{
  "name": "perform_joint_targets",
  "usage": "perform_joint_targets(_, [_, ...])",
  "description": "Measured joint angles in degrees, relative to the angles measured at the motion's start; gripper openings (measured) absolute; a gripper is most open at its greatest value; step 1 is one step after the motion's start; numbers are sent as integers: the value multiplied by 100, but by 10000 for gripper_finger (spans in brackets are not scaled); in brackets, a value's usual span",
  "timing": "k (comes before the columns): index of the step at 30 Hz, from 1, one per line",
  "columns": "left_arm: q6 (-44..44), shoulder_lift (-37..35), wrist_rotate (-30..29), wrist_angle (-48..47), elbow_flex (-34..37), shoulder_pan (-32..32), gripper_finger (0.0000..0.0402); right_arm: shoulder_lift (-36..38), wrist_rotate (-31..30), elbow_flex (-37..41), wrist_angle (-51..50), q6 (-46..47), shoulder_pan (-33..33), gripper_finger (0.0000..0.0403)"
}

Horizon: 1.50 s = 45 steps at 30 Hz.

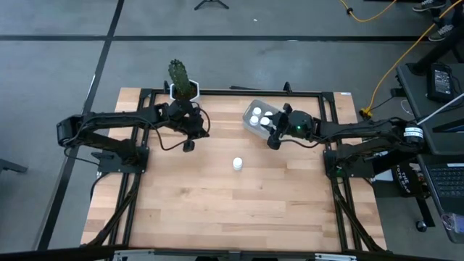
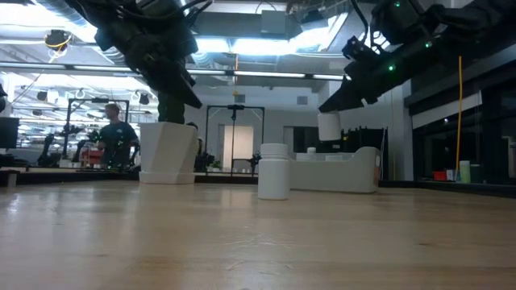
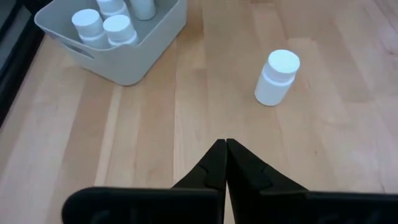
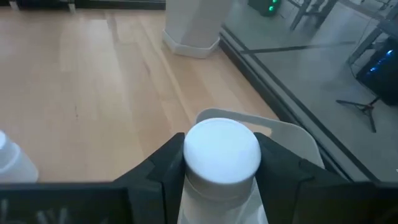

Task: Pick and place pill bottles into a basket
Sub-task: Put the white pill bottle into the gray bin

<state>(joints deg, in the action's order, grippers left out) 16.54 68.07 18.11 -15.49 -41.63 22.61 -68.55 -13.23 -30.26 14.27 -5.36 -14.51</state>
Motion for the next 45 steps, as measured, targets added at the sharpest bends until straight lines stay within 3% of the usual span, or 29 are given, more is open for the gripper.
perform_joint_targets(29, [-186, 7, -2, 25, 0, 0, 4, -1360, -177, -7, 746, 213, -445, 154])
perform_joint_targets(42, [-186, 7, -2, 24, 0, 0, 10, -1614, -316, 7, 907, 281, -445, 154])
perform_joint_targets(45, [-186, 7, -2, 24, 0, 0, 7, -1616, -492, 283, 1405, 353, -442, 154])
